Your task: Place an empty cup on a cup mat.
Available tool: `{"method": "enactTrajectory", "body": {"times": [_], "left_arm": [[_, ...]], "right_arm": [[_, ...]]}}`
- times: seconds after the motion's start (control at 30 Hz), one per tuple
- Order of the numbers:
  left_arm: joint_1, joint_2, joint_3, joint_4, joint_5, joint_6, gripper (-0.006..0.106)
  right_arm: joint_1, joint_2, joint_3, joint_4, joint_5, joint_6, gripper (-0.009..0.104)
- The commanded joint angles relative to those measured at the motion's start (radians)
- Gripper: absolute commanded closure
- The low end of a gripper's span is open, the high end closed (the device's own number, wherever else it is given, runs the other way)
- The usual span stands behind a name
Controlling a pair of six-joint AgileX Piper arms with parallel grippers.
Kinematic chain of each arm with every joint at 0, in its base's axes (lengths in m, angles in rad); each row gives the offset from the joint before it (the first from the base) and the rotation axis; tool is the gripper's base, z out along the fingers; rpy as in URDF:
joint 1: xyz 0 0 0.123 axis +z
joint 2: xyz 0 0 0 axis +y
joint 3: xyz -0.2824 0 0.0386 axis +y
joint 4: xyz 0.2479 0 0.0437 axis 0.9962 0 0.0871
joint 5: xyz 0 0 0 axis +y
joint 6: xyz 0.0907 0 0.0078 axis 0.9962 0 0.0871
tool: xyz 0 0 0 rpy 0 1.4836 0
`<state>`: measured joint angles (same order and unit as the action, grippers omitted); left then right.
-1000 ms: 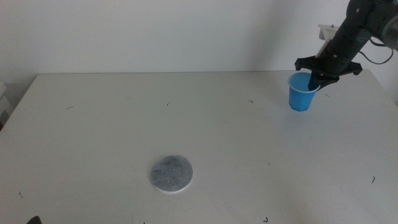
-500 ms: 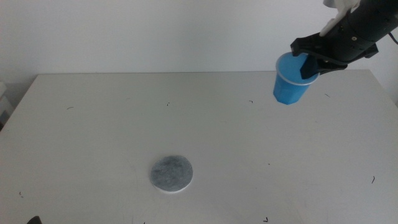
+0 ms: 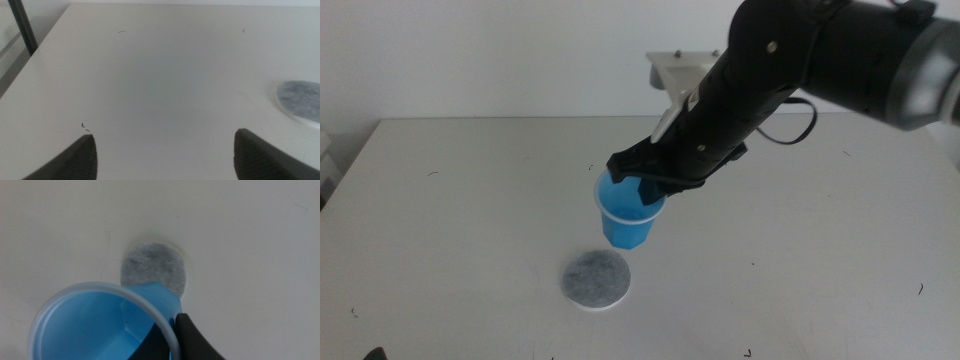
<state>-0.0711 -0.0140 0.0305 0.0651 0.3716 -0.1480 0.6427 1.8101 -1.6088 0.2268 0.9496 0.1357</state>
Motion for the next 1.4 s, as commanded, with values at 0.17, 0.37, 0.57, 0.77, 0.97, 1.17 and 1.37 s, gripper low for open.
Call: {"method": "enactTrajectory", "body": {"times": [0.17,0.37,0.57,0.77,0.97,1.17,1.37], "left_arm": [[0.001,-0.012,-0.006,0.0,-0.067,-0.011,-0.005],[0.001,-0.012,-0.006,0.0,-0.067,-0.011,-0.005],[0.001,-0.012,-0.006,0.0,-0.067,-0.011,-0.005],[0.001,-0.012,-0.006,0.0,-0.067,-0.011,-0.005],[0.001,-0.012,-0.006,0.0,-0.067,-0.011,-0.005],[0.001,-0.012,-0.006,0.0,-0.067,-0.011,-0.005],[0.001,-0.012,-0.006,0.0,-0.067,-0.011,-0.005]], "right_arm": [[0.062,0.099,-0.025,0.003,-0.168,0.007,0.096],[0.063,0.168,-0.025,0.003,-0.207,0.007,0.096],[0.065,0.182,-0.025,0.008,-0.238,0.0,0.096],[0.081,0.193,-0.025,0.005,-0.257,-0.013,0.096],[0.089,0.199,-0.025,-0.001,-0.262,-0.016,0.096],[0.089,0.199,-0.025,-0.012,-0.26,-0.016,0.086],[0.089,0.199,-0.025,-0.012,-0.26,-0.017,0.063]]}}
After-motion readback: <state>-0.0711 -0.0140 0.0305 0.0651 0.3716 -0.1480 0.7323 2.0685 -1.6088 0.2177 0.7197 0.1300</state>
